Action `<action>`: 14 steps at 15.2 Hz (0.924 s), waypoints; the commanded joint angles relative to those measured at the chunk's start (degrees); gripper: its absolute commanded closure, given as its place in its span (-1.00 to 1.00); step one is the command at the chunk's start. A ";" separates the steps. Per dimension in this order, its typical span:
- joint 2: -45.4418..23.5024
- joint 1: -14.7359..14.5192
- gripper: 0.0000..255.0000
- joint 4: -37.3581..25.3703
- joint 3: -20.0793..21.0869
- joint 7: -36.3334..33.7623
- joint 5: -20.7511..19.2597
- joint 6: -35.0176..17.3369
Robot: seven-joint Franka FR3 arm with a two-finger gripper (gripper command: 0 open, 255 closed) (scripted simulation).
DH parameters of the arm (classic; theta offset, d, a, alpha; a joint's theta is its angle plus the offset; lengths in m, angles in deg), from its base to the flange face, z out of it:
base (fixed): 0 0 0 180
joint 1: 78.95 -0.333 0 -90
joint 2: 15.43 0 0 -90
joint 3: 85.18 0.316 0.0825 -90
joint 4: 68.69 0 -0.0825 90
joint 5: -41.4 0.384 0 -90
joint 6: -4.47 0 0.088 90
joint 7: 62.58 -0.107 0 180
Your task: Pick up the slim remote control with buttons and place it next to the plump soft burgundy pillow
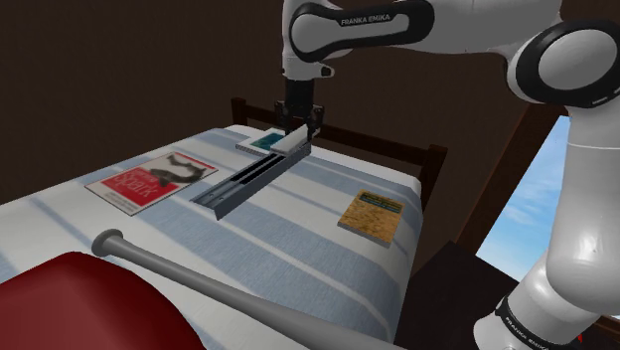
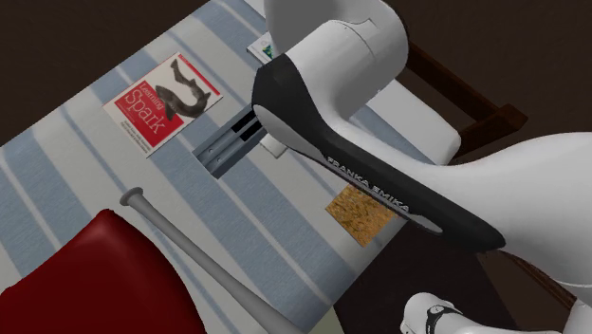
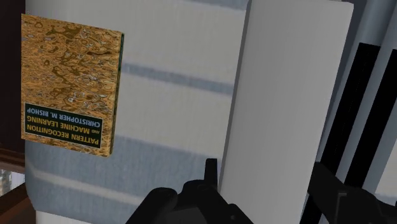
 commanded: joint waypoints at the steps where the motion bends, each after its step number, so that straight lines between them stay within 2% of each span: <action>1: 3.13 -0.14 1.00 4.42 0.67 -1.18 0.93 -1.44; 7: 12.02 -1.79 1.00 16.15 3.16 -5.69 4.04 -4.74; 14: 20.19 -4.83 1.00 25.58 6.48 -11.44 7.71 -6.74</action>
